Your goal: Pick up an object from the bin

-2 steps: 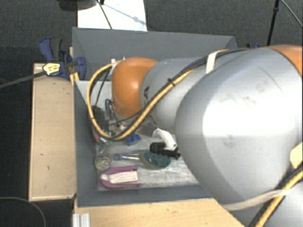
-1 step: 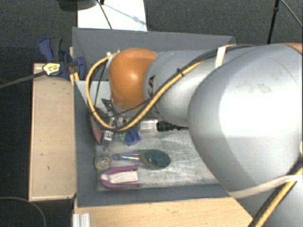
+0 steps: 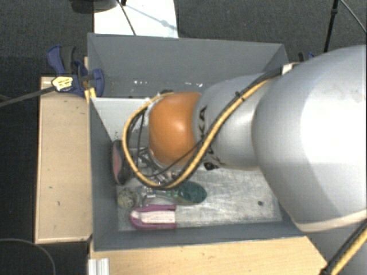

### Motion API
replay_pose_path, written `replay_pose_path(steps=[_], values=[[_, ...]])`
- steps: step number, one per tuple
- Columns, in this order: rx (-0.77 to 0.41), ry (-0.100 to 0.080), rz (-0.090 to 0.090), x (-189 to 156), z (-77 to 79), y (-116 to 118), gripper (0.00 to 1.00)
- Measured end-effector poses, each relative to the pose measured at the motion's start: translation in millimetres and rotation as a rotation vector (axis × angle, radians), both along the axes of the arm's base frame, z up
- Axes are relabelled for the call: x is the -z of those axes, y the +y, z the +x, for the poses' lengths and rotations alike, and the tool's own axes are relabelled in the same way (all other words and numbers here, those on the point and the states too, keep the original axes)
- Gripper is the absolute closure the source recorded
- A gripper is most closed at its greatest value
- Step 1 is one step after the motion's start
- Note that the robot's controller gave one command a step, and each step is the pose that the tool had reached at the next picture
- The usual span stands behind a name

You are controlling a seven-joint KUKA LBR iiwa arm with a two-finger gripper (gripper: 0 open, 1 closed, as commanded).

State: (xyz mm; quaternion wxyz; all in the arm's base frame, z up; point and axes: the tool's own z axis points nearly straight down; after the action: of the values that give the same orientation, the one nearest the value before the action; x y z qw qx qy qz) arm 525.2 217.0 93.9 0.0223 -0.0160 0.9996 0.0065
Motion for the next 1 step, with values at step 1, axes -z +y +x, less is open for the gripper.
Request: replay_pose_path(steps=[1], values=[[-0.287,0.033,-0.019,20.2,25.6,-88.0,0.00]])
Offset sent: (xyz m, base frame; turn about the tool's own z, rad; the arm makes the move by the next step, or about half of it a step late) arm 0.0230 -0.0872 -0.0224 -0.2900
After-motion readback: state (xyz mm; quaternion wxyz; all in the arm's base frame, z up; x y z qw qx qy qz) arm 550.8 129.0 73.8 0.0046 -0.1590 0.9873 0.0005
